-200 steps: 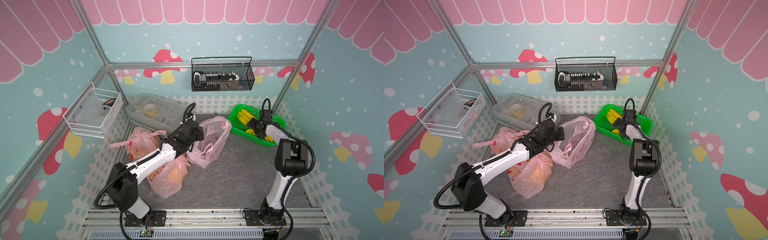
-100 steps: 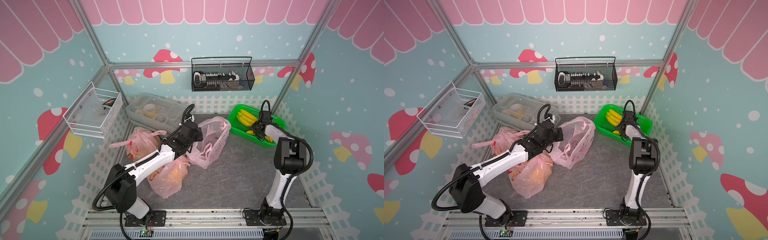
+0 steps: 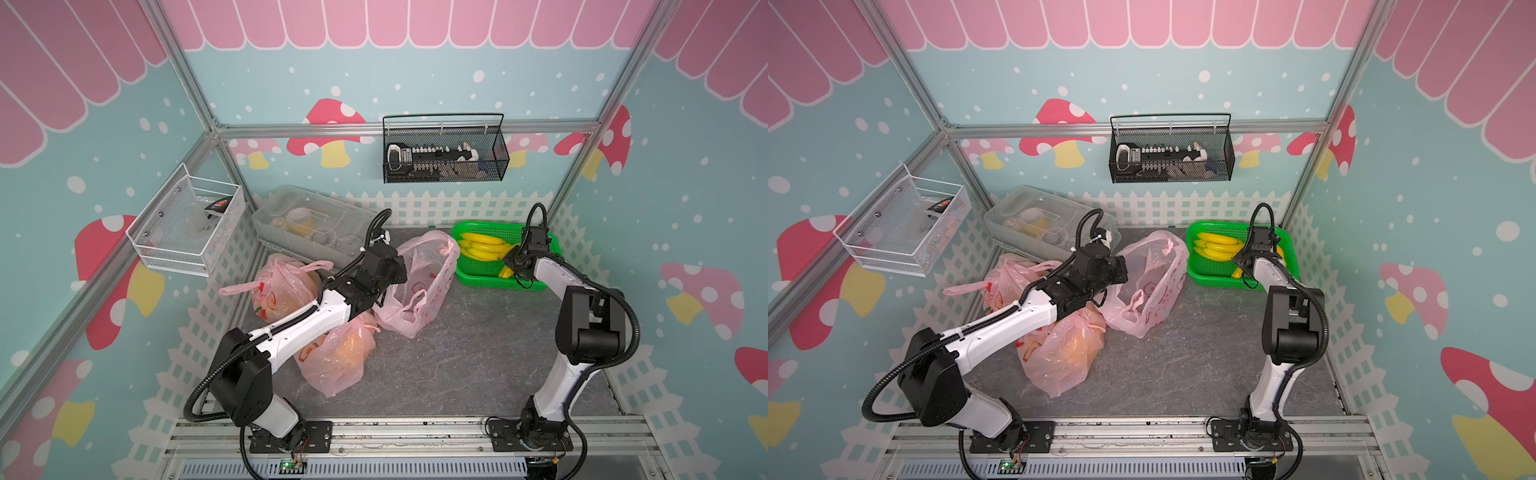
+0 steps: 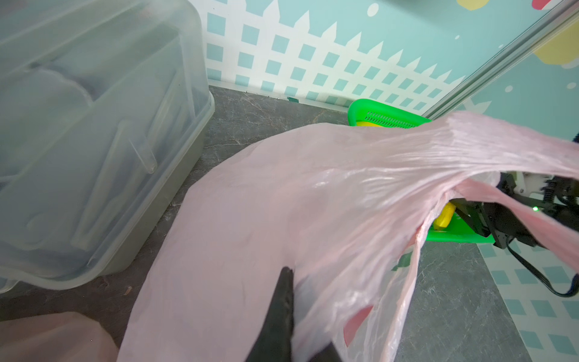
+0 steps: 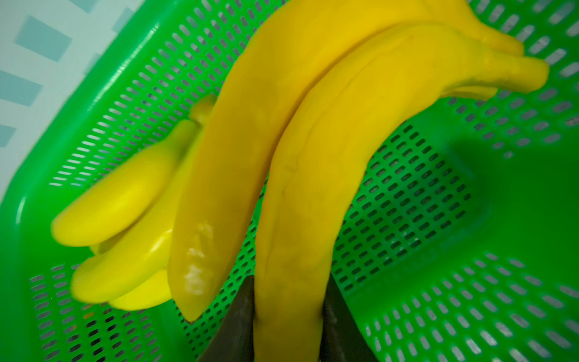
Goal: Place the banana into a plastic bag & tie a knot
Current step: Pick up the banana from the basket, then place the banana into the plastic bag.
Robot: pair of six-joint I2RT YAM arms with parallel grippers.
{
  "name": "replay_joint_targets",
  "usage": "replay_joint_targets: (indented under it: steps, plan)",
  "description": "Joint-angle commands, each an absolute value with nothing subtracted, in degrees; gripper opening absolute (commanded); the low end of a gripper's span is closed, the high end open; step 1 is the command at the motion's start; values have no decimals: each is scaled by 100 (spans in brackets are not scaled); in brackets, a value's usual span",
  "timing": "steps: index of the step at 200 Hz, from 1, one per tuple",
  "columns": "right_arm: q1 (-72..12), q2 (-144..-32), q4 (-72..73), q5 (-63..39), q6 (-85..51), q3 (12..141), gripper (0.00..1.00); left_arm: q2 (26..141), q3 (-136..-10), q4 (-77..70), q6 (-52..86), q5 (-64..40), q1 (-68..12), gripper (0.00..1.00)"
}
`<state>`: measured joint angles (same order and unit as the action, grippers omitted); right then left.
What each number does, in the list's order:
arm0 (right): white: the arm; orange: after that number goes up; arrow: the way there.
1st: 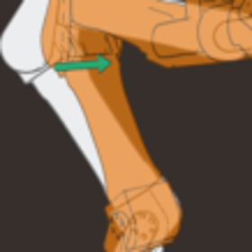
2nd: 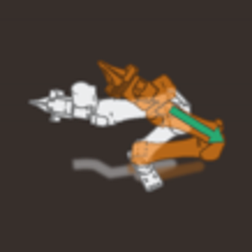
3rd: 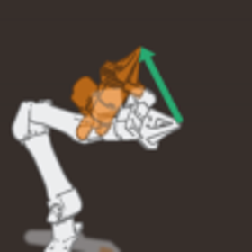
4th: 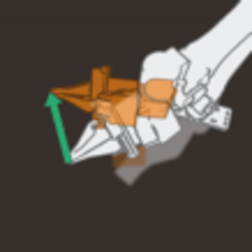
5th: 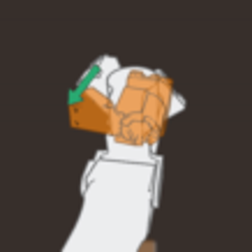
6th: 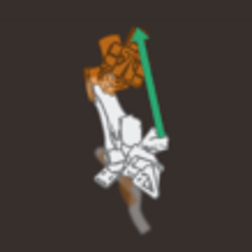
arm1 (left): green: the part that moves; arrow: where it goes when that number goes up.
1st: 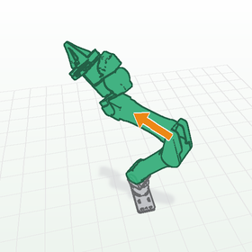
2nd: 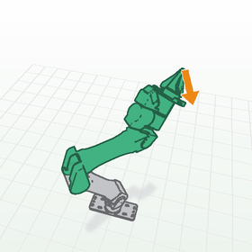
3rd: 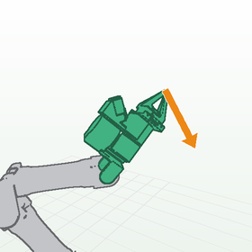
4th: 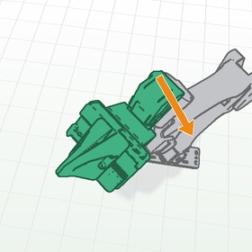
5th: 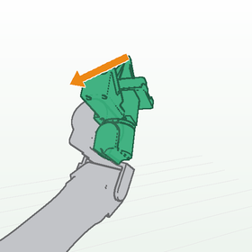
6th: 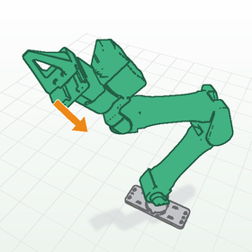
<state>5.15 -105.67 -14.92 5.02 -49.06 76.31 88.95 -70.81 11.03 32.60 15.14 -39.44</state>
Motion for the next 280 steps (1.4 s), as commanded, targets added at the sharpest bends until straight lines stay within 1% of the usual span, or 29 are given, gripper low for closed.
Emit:
replay_joint_targets:
  steps: [1,13,51,78,112,144,174,200,205,229,280]
  plan:
    - [458,-10092,-1230,389,-4807,7524,21,8982,-7409,1313,3204,1799,-4073,0]
    - [440,-9924,-1207,306,-4732,7442,20,9057,-7539,1446,3213,1981,-4116,0]
    - [318,-9368,-1167,-237,-4395,7164,18,9176,-7834,1518,3187,2026,-4225,0]
    - [64,-8690,-1195,-608,-4060,6777,17,9314,-8134,1663,3096,2057,-4290,0]
    - [-485,-7589,-1596,-660,-3682,6193,18,9613,-8640,1983,3067,2051,-4311,0]
    - [-1050,-6651,-2009,-603,-3624,5520,18,9905,-9147,2164,3000,2085,-4368,0]
    - [-1346,-5861,-2237,-677,-3544,4895,19,10172,-9535,2295,2941,2092,-4368,0]
    - [-1612,-5343,-2227,-1045,-3194,4530,19,10373,-9830,2230,2674,1864,-4377,0]
    - [-1691,-5272,-2233,-1094,-3126,4487,19,10404,-9878,2199,2607,1652,-4377,0]
    - [-2016,-4962,-2312,-1179,-2982,4229,19,10598,-10158,2162,2326,1272,-4419,0]
    - [-2678,-4628,-2008,-1412,-2733,3695,18,10962,-10621,2204,1998,829,-4474,0]
